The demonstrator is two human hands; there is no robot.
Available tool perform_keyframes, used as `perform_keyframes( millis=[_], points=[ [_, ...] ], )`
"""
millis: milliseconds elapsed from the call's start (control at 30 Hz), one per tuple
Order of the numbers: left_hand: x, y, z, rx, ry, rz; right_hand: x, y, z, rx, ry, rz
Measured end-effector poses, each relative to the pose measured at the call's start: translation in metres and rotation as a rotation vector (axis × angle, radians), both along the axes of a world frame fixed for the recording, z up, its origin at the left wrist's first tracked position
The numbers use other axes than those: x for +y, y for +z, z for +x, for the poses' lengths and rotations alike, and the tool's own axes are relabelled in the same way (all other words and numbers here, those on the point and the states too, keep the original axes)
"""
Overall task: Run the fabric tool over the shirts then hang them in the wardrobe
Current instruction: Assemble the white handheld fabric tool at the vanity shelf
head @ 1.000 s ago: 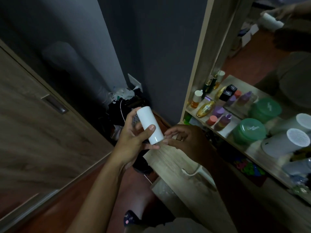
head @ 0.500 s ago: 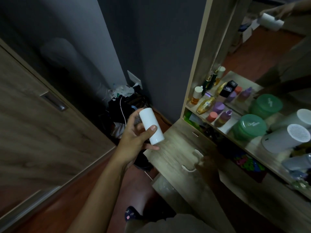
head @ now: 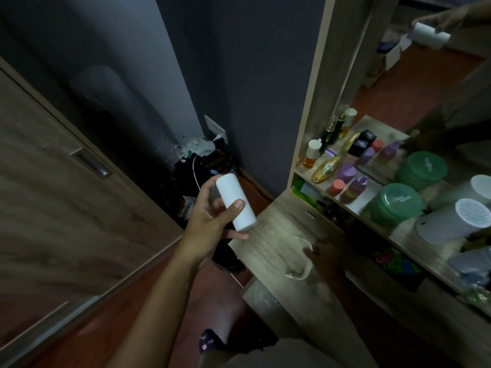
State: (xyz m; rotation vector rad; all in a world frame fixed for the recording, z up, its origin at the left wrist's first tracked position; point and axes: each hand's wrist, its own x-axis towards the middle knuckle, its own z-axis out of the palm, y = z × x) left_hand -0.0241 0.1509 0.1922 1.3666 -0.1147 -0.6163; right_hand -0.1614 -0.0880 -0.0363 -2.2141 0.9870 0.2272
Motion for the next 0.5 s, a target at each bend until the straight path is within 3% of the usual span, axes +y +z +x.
perform_keyframes(
  millis=[233,367,500],
  points=[
    [0.006,0.009,0.005,0.008,0.014,-0.016,0.022,0.133,0.046,-0.31,0.285,0.015],
    [0.007,0.014,0.005,0.021,0.014,-0.03,0.033,0.182,0.064,-0.559,0.299,0.082],
    [0.007,0.02,0.003,0.037,0.011,-0.047,0.042,0.216,0.083,-0.635,0.356,0.041]
  ],
)
